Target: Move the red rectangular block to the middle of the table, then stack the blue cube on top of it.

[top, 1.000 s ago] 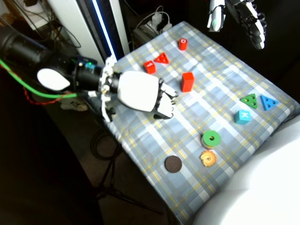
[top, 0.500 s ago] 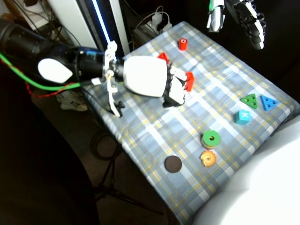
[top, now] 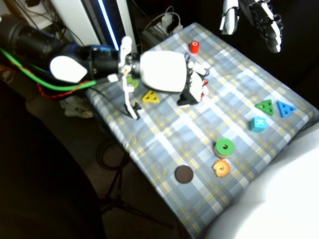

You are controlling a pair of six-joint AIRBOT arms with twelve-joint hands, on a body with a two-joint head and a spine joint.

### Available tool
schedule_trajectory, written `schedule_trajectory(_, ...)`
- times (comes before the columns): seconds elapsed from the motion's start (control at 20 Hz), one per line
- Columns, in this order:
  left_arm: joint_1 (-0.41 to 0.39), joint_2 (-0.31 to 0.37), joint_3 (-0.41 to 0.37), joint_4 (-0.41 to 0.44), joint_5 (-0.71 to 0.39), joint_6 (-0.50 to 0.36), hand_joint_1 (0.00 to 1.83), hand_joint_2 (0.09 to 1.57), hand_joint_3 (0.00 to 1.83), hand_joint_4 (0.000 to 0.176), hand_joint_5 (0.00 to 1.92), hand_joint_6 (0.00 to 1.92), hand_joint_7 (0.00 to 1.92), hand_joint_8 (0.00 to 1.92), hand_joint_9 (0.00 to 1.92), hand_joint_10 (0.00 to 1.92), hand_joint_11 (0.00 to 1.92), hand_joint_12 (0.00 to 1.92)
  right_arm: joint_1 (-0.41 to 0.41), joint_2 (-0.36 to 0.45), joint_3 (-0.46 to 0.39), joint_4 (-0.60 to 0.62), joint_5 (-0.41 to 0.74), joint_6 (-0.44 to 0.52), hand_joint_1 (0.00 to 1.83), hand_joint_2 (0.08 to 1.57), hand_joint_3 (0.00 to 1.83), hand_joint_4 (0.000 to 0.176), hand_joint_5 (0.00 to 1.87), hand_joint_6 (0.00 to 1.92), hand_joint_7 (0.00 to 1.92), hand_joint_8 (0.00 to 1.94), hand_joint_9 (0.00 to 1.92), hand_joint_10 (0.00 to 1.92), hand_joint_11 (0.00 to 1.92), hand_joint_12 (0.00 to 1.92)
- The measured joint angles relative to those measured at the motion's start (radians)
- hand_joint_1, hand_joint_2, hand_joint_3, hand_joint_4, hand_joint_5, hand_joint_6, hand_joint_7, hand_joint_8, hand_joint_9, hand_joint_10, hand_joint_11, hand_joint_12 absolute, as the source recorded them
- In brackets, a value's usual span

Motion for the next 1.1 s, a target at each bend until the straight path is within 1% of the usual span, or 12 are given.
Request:
schedule_trajectory(0.1,0.0,-0.001,0.0,0.0,0.001,0.0,0.88,1.38,0.01,0.097,0.0,0.0,0.0,0.0,0.0,0.0,0.0,0.0,0.002,-0.002,0.0,-0.019,-0.011,0.002,1.19,1.23,0.0,0.0,0.84,1.1,0.71,1.58,0.44,1.7,0.32,1.92)
schedule_trajectory(0.2,0.0,-0.001,0.0,0.0,0.0,-0.001,0.89,1.39,0.01,0.101,0.0,0.0,0.0,0.0,0.0,0.0,0.0,0.0,0.005,-0.007,0.001,-0.029,-0.013,0.003,1.22,1.2,0.0,0.0,0.9,0.97,0.77,1.54,0.47,1.66,0.27,1.92)
schedule_trajectory(0.3,0.0,-0.001,0.0,0.0,0.0,-0.002,0.96,1.38,0.0,0.095,0.0,0.0,0.0,0.0,0.0,0.0,0.0,0.0,0.012,-0.014,0.001,-0.04,-0.017,0.003,1.2,1.18,0.0,0.0,0.94,1.03,0.78,1.39,0.53,1.51,0.23,1.91)
schedule_trajectory(0.35,0.0,-0.001,0.0,-0.001,-0.001,-0.002,0.96,1.38,0.0,0.08,0.0,0.0,0.0,0.0,0.0,0.0,0.0,0.0,0.019,-0.017,0.001,-0.048,-0.018,0.004,1.22,1.17,0.0,0.0,0.98,0.91,0.82,1.39,0.55,1.53,0.28,1.92)
schedule_trajectory(0.5,0.0,-0.001,0.0,0.0,-0.001,-0.002,0.94,1.38,0.0,0.073,0.0,0.0,0.0,0.0,0.0,0.0,0.0,0.0,0.033,-0.021,0.001,-0.055,-0.016,0.004,1.25,1.16,0.0,0.0,0.98,0.78,0.85,1.46,0.61,1.63,0.36,1.92)
schedule_trajectory(0.6,0.0,-0.001,0.0,-0.001,-0.001,-0.003,0.94,1.38,0.0,0.088,0.0,0.0,0.0,0.0,0.0,0.0,0.0,0.0,0.035,-0.021,0.001,-0.055,-0.014,0.004,1.24,1.19,0.0,0.0,0.9,0.87,0.82,1.53,0.68,1.72,0.5,1.92)
schedule_trajectory(0.7,0.0,-0.002,0.0,-0.001,-0.001,-0.003,0.95,1.38,0.0,0.093,0.0,0.0,0.0,0.0,0.0,0.0,0.0,0.0,0.04,-0.021,0.0,-0.064,-0.017,0.004,1.23,1.21,0.0,0.0,0.89,0.89,0.77,1.61,0.58,1.84,0.42,1.92)
schedule_trajectory(0.8,0.001,-0.002,0.0,0.0,-0.002,-0.004,0.92,1.39,0.0,0.083,0.0,0.0,0.0,0.0,0.0,0.0,0.0,0.0,0.047,-0.021,-0.003,-0.07,-0.019,0.004,1.22,1.21,0.0,0.0,0.89,0.9,0.75,1.62,0.57,1.87,0.42,1.92)
schedule_trajectory(0.9,0.001,-0.002,0.0,-0.001,-0.002,-0.005,0.92,1.38,0.0,0.103,0.0,0.0,0.0,0.0,0.0,0.0,0.0,0.0,0.051,-0.018,-0.017,-0.073,-0.01,0.005,1.23,1.2,0.0,0.0,0.91,0.89,0.78,1.58,0.58,1.83,0.4,1.92)
schedule_trajectory(0.95,0.001,-0.002,0.0,0.0,-0.002,-0.005,0.93,1.38,0.0,0.099,0.0,0.0,0.0,0.0,0.0,0.0,0.0,0.0,0.051,-0.015,-0.022,-0.077,-0.007,0.006,1.23,1.21,0.0,0.0,0.9,0.9,0.76,1.61,0.56,1.88,0.4,1.92)
schedule_trajectory(1.0,0.001,-0.002,0.0,-0.001,-0.002,-0.006,0.91,1.39,0.0,0.078,0.0,0.0,0.0,0.0,0.0,0.0,0.0,0.0,0.051,-0.011,-0.025,-0.081,0.0,0.006,1.23,1.2,0.0,0.0,0.9,0.91,0.76,1.6,0.53,1.88,0.41,1.92)
schedule_trajectory(1.1,0.001,-0.002,0.0,-0.001,-0.002,-0.007,0.93,1.38,0.0,0.081,0.0,0.0,0.0,0.0,0.0,0.0,0.0,0.0,0.054,-0.001,-0.029,-0.08,0.006,0.006,1.22,1.22,0.0,0.0,0.87,0.95,0.75,1.63,0.5,1.92,0.46,1.92)
